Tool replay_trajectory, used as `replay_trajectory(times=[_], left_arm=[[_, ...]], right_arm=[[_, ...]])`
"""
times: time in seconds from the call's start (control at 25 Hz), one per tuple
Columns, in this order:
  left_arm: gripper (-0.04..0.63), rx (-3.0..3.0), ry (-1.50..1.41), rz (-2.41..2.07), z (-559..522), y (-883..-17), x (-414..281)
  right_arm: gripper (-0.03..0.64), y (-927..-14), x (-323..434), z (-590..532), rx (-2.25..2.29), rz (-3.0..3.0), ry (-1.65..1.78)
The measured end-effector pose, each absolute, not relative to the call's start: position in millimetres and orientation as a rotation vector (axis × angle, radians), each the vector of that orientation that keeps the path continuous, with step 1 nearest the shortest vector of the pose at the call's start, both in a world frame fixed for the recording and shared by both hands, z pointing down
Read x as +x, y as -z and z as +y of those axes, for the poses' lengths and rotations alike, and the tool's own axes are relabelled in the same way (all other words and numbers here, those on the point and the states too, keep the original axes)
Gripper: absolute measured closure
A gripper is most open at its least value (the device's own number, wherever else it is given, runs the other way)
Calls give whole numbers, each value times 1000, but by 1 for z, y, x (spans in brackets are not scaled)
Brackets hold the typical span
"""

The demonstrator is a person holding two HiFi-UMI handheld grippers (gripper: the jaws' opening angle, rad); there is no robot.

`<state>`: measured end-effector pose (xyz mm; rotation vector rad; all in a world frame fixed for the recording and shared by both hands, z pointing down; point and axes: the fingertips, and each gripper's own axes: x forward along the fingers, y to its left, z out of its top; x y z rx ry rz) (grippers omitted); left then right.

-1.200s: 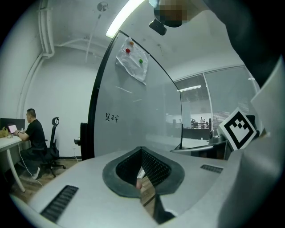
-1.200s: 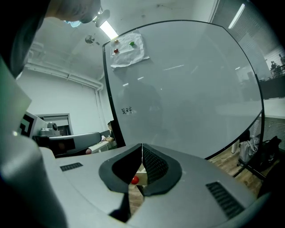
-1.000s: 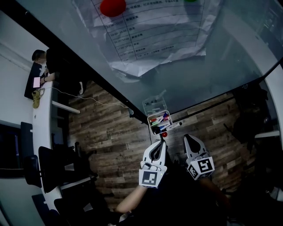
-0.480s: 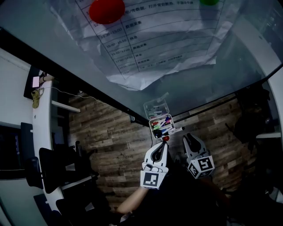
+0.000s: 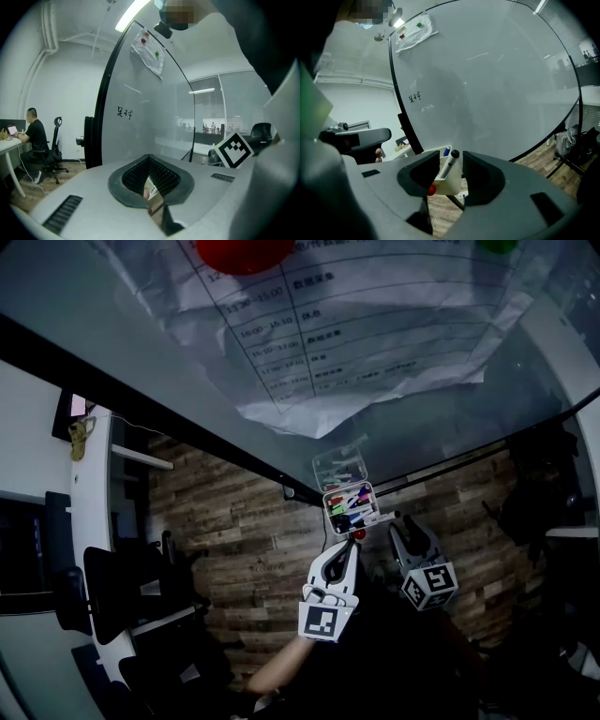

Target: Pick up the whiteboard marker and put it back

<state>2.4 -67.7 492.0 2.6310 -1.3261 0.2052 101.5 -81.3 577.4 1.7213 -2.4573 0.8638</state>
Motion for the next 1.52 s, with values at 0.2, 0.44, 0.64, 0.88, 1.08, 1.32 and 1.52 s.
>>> replay_trajectory(times=[0.2, 0.44, 0.64, 0.88, 1.08, 1.32, 1.52], left_arm=[[588, 2626, -218, -1331, -71, -497, -1], [588, 2615, -218, -1328, -75, -500, -2], [588, 2617, -222, -1322, -76, -500, -2], [588, 2616, -216, -1321, -77, -501, -3], [588, 2617, -220, -1319, -76, -501, -6], [588, 2626, -221, -1326, -77, -501, -7], [588, 2625, -225, -1336, -73, -501, -7]], right_arm=[[466, -584, 97, -89, 1710, -2457, -884], [457, -591, 95, -97, 1701, -2464, -917], [457, -595, 91, -101, 1677, -2472, -951], [459, -598, 89, -102, 1677, -2463, -958], [499, -595, 89, -101, 1679, -2464, -941], [509, -591, 84, -102, 1669, -2488, -916], [512, -589, 82, -101, 1665, -2495, -910]])
